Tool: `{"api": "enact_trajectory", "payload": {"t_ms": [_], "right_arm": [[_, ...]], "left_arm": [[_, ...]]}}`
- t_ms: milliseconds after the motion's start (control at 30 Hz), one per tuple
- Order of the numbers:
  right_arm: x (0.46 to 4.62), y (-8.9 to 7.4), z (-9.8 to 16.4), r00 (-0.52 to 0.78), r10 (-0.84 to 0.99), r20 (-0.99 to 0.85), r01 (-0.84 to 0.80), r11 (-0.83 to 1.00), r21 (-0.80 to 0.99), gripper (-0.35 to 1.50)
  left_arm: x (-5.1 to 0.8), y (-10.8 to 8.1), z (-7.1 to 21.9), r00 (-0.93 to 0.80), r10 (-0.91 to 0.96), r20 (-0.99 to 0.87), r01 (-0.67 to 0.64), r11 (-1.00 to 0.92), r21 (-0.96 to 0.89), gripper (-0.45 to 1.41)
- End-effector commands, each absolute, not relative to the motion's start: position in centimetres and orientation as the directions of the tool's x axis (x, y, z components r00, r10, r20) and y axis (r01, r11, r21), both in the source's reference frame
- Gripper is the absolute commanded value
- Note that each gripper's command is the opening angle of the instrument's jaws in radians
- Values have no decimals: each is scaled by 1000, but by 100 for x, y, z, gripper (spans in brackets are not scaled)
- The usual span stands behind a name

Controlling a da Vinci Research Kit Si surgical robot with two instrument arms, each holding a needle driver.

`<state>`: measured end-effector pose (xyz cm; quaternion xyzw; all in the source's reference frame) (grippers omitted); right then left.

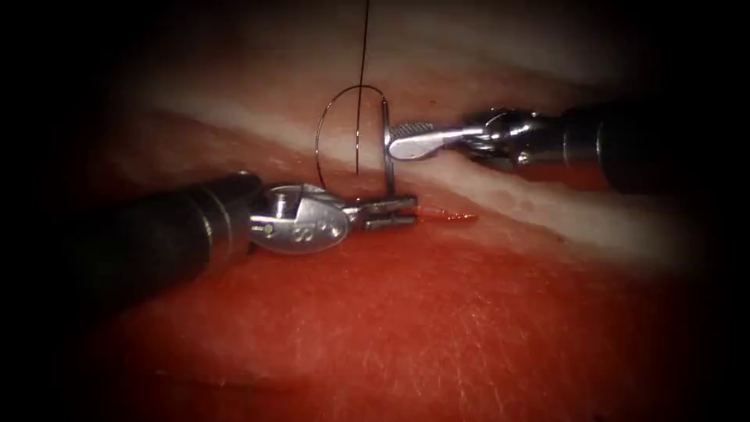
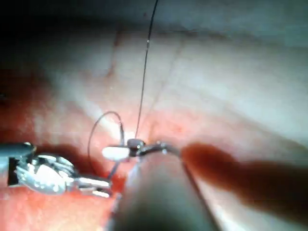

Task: Wound Closure

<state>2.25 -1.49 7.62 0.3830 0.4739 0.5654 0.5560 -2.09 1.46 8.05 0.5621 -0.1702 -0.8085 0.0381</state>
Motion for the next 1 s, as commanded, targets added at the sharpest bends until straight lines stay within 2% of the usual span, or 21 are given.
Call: {"api": "enact_trajectory", "payload": {"t_ms": [33, 333, 533, 600, 633, 667, 700, 933, 967, 1000], "right_arm": [[239, -148, 767, -90, 991, -97, -264, 70, 962, 88], [249, -152, 770, -84, 992, -99, -272, 73, 959, 88], [253, -153, 771, -86, 991, -101, -274, 74, 959, 79], [253, -153, 772, -88, 991, -96, -274, 69, 959, 41], [253, -153, 773, -94, 992, -80, -273, 51, 961, 14], [253, -153, 773, -99, 993, -63, -271, 34, 962, -30], [253, -153, 774, -106, 993, -47, -262, 18, 965, -35], [250, -155, 779, -99, 994, -43, -267, 15, 964, -35], [249, -154, 780, -97, 994, -48, -268, 21, 963, -35], [249, -154, 780, -95, 994, -47, -269, 20, 963, -35]], "left_arm": [[-214, 149, 810, -361, -255, -897, -128, -939, 319, -45], [-214, 149, 810, -359, -255, -898, -127, -940, 318, -45], [-214, 149, 810, -360, -255, -897, -124, -940, 318, -45], [-214, 149, 810, -358, -256, -898, -123, -940, 317, -45], [-214, 149, 810, -359, -256, -898, -121, -941, 317, -45], [-214, 149, 810, -359, -256, -898, -121, -941, 317, -45], [-213, 149, 810, -359, -256, -898, -120, -941, 317, -45], [-212, 149, 810, -358, -247, -900, -97, -949, 299, -45], [-212, 149, 810, -360, -230, -904, -96, -955, 281, -11], [-212, 149, 809, -362, -196, -911, -95, -965, 245, 32]]}}
